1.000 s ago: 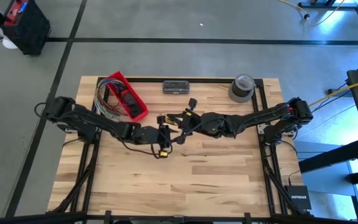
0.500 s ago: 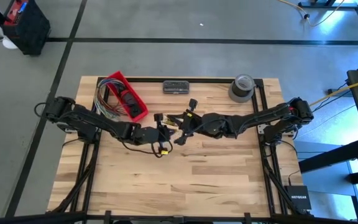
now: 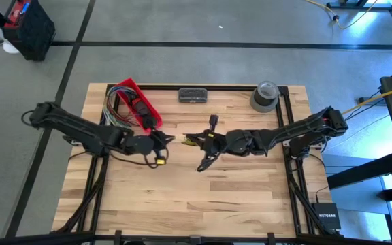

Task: Coil cords
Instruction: Coil the yellow wire on the spool

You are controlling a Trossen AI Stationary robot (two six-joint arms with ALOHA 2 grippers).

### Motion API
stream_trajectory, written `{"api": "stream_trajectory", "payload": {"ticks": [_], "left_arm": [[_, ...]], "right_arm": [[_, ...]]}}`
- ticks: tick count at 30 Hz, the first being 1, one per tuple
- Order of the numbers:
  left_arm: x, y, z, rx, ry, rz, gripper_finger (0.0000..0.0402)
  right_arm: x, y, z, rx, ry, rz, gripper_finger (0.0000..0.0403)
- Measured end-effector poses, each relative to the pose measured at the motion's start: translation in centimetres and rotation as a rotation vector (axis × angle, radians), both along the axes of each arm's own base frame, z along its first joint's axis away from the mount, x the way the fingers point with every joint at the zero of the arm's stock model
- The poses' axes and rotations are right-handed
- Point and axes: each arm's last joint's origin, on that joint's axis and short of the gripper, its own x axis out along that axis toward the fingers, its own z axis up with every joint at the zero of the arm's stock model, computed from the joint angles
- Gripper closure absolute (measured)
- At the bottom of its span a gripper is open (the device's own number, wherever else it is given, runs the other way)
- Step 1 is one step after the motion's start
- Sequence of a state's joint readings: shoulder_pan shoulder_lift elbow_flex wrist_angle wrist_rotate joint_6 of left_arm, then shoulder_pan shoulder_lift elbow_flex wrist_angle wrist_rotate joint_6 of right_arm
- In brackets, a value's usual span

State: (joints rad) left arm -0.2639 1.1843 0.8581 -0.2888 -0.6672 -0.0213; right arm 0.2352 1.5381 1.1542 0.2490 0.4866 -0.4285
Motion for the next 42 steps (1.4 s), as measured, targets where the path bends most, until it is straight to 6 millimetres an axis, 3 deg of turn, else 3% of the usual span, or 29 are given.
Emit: {"api": "stream_trajectory", "payload": {"ticks": [6,14,22,26,42], "left_arm": [[-1.9,-1.0,1.3,-0.108,-0.058,-0.047,0.0398],[-1.4,-2.3,2.4,-0.166,-0.181,-0.139,0.0397],[-0.9,-2.6,2.8,-0.214,-0.252,-0.138,0.0398],[0.0,-2.6,2.4,-0.221,-0.271,-0.127,0.0400],[4.6,-1.5,-0.1,-0.161,-0.320,-0.075,0.0399]], "right_arm": [[0.0,-0.1,-0.9,-0.080,0.104,0.064,0.0400],[0.3,-0.4,-1.5,-0.093,0.134,0.074,0.0401],[2.3,-2.8,-3.4,-0.057,0.135,-0.009,0.0400],[2.9,-3.6,-3.9,-0.014,0.109,-0.035,0.0400],[3.4,-3.8,-4.2,0.050,0.081,-0.049,0.0401]]}}
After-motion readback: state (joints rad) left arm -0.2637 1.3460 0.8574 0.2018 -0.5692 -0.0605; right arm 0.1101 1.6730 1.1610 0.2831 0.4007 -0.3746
